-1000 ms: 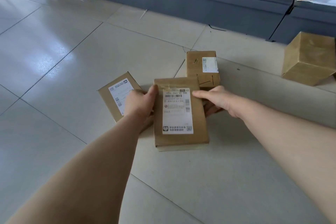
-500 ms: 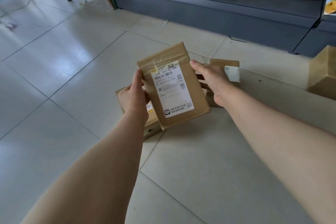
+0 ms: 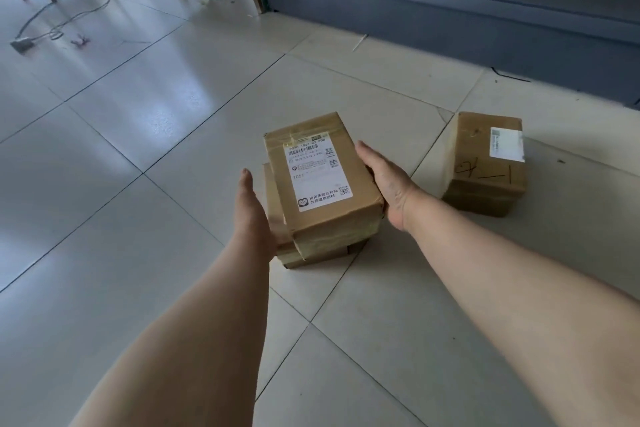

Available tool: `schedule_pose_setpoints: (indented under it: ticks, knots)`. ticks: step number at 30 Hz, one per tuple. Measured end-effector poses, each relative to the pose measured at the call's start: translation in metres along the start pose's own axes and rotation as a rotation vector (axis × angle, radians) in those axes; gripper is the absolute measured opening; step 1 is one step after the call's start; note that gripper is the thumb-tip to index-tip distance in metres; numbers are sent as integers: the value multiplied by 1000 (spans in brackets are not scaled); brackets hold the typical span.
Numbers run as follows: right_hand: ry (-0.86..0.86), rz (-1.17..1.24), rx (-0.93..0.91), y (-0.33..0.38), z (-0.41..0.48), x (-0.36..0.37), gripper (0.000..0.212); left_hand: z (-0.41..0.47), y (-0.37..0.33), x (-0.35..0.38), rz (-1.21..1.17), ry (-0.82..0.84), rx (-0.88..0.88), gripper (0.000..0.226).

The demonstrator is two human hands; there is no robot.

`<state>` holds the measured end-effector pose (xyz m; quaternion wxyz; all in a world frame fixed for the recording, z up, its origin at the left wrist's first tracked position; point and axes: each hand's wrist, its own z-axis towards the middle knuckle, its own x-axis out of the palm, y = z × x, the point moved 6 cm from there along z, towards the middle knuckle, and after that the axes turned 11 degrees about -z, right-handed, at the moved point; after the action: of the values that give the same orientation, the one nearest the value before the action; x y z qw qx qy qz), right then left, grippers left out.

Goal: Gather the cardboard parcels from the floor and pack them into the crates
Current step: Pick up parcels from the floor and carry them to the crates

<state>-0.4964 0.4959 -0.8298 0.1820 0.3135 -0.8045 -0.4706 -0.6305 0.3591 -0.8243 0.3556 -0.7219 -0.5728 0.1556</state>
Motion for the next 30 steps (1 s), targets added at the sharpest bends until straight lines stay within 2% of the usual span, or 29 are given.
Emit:
schedule_pose_setpoints:
  ticks: [3,7,9,11,13,16,17,20,22,24,27,30]
  knots:
    - [42,77,123,-27,1,0,54,15,7,-6,114,72,-74,89]
    - [7,72,126,-38,-3,-20,66,24,28,7,356,210,-148,104]
    - [-45,1,139,-39,-7,-35,66,14,39,21,361,308,-235,110]
    - [-102,-109,174,-42,-15,-55,78,12,44,31,417,356,-261,114]
    - [-120,-225,244,-54,-23,-78,95,4,49,40,523,390,-267,109]
    - [-106,-322,360,-70,-39,-102,89,-9,63,61,537,458,-293,82]
    - [-121,-318,374,-72,-43,-108,88,-13,68,68,553,462,-293,82]
    - [-252,-246,322,-65,-46,-129,85,-25,83,86,600,492,-286,107]
    - [-279,-194,268,-67,-42,-148,87,-28,95,97,596,523,-307,114]
    - [-278,-172,271,-73,-47,-164,88,-30,104,111,552,538,-317,106]
    - [-186,-99,296,-77,-62,-171,60,-34,113,130,478,566,-322,93]
    - [-154,-159,294,-85,-61,-184,62,-36,121,142,467,605,-321,90]
